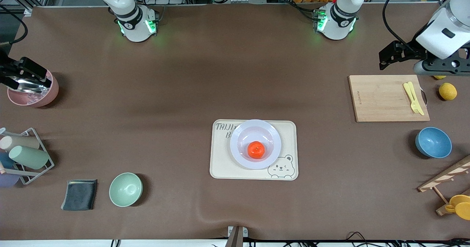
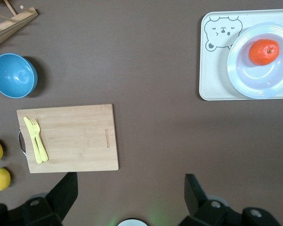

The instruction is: Place orange and plate with both arms

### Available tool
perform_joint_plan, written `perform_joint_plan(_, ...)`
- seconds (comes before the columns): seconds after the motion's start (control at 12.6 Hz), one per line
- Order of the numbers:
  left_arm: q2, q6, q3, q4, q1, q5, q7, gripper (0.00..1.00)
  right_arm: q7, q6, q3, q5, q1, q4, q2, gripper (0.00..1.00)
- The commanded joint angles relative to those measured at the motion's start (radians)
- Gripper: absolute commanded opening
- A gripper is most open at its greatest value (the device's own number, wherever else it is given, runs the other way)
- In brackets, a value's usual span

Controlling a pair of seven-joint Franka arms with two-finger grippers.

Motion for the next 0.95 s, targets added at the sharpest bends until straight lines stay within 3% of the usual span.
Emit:
perform_joint_plan(0.0, 0.001, -0.017, 0.0, 0.015, 0.002, -0.003, 0.002, 1.0, 0.018, 0.021, 0.028, -0.021, -0.031, -0.008, 0.01, 1.0)
perform_joint_plan(0.87, 0.001, -0.017, 0.0, 0.015, 0.002, -0.002, 0.003, 1.0, 0.023, 0.009, 0.025, -0.016, -0.022, -0.003, 0.009, 1.0)
